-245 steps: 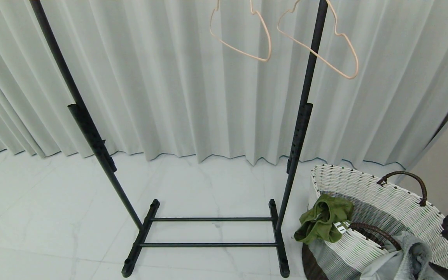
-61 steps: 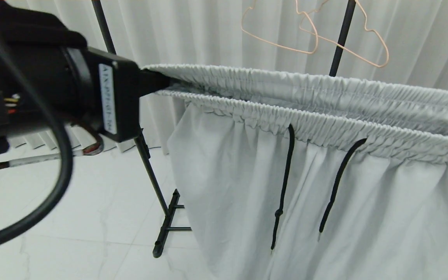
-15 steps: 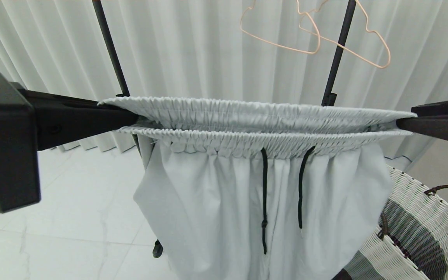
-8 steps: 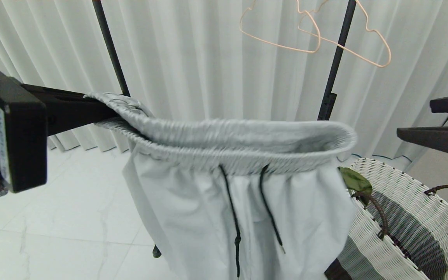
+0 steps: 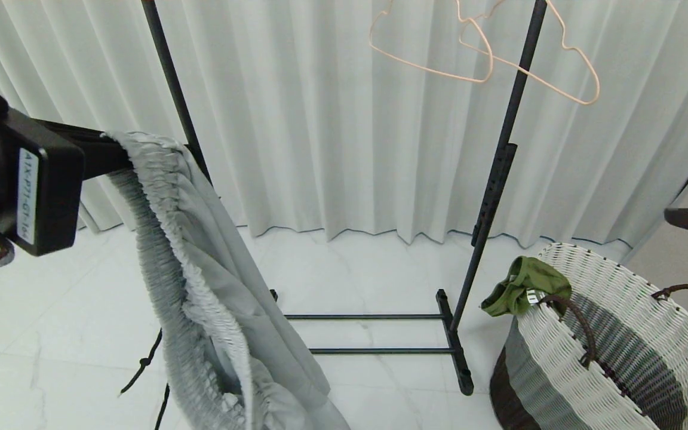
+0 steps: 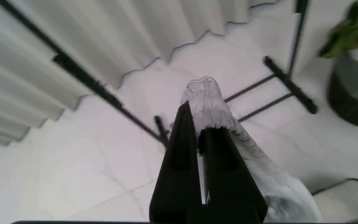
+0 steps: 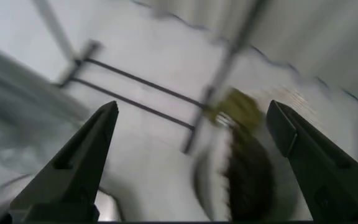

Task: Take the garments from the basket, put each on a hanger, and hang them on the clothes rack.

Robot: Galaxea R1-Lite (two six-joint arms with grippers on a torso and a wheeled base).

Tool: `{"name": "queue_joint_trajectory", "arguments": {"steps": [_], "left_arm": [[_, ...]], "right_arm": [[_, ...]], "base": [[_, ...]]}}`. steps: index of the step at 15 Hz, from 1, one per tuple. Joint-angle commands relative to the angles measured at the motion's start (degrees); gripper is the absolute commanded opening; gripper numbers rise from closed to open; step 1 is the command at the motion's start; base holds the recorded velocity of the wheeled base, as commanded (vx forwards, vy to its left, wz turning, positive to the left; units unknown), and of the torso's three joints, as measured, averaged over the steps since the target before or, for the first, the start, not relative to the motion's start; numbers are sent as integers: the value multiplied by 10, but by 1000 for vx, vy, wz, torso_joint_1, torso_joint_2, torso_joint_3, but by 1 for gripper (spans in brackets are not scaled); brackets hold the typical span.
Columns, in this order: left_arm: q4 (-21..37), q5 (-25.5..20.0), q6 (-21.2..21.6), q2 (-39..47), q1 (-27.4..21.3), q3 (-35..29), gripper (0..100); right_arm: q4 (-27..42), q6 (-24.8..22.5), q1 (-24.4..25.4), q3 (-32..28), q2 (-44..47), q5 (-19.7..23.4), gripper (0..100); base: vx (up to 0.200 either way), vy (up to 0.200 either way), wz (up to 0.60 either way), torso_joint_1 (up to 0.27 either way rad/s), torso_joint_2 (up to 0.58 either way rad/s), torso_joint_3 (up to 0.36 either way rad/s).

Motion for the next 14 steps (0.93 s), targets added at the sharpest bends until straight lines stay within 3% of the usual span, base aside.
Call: {"name": "queue_joint_trajectory", "arguments": {"steps": [1,2,6,11,14], "left_arm": [[-1,2,2,-6,34,-2,0],[-3,-3,-1,-6,37,-5,0],[-28,-10,1,-3,38,-3,0],[-30,-9,3,1,59,2,0],[-30,-8,2,-1,66,3,0]], "right_arm": [[9,-34,-115,25,7,-14,100],[8,-54,-156,28,12,-15,100],[7,-88,-180,33,13,-47,100],[6,-68,-181,38,10,-25,100],[0,-66,-181,37,9,-17,100]], "base": [[0,0,0,0,0,0],[0,0,0,0,0,0],[0,0,0,0,0,0],[0,0,0,0,0,0],[0,0,0,48,-245,-216]]}}
